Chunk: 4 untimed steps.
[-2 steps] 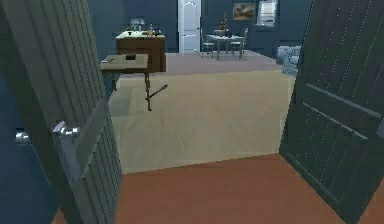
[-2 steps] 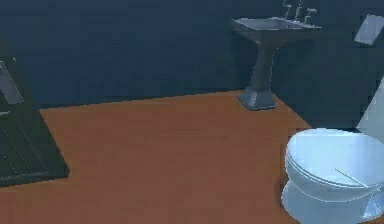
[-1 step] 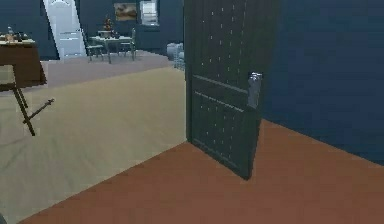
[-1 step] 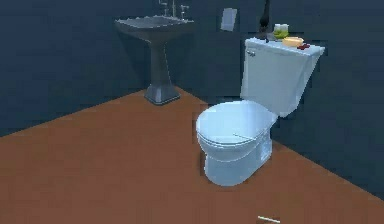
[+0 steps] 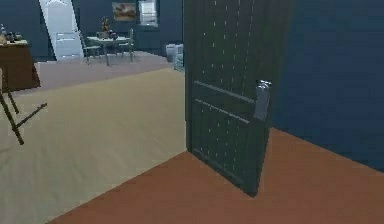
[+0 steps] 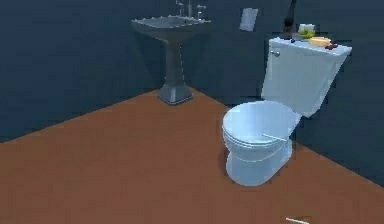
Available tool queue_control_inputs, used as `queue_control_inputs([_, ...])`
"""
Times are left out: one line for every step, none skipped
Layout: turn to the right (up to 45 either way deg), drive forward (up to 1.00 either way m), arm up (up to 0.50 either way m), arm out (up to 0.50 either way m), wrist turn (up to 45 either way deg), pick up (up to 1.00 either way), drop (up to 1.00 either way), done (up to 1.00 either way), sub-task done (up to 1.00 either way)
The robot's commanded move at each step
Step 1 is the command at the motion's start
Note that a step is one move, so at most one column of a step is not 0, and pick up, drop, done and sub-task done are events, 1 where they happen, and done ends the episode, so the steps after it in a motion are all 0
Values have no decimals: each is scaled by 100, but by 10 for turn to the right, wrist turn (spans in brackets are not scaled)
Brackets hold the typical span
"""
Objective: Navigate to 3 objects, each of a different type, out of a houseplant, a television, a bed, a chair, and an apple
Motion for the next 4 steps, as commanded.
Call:
queue_control_inputs([-60,0,0,0,0,0,0,0,0])
queue_control_inputs([0,50,0,0,0,0,0,0,0])
queue_control_inputs([-150,0,0,0,0,0,0,0,0])
queue_control_inputs([0,85,0,0,0,0,0,0,0])
